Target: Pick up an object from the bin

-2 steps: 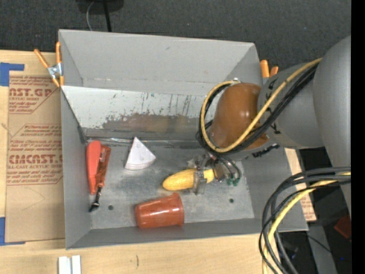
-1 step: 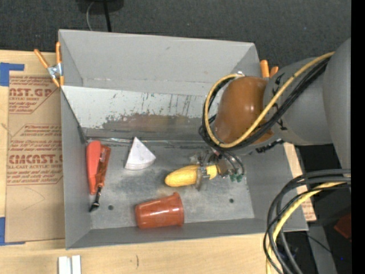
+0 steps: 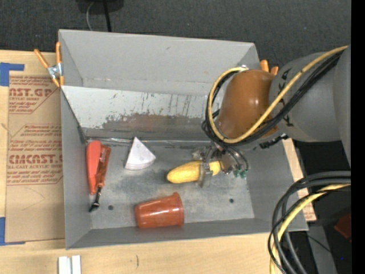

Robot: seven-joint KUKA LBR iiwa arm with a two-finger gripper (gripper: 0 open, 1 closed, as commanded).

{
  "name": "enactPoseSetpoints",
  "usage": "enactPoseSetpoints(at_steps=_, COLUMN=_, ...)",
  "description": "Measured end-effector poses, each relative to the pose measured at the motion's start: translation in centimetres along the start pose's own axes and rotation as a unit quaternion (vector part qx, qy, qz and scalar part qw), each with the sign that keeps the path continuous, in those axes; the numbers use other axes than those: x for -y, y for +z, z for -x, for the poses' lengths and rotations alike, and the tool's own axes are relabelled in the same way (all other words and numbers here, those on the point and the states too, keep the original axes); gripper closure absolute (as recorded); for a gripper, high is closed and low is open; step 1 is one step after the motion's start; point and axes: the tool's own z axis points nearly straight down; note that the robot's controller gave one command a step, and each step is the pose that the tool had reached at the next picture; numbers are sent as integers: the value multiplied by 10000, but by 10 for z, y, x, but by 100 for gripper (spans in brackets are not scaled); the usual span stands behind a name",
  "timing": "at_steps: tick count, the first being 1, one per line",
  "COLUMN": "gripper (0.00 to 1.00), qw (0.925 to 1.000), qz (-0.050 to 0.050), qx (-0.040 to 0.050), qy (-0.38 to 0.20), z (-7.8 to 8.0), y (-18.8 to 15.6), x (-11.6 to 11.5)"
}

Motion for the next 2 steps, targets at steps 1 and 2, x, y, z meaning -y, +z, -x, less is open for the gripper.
enactPoseSetpoints(at_steps=1, gripper=100, qw=10000, qz=-2, qx=16, qy=0, z=1, y=-21, x=0)
enactPoseSetpoints(at_steps=2, gripper=100, qw=10000, qz=-5, qx=45, qy=-1, z=2, y=-33, x=0)
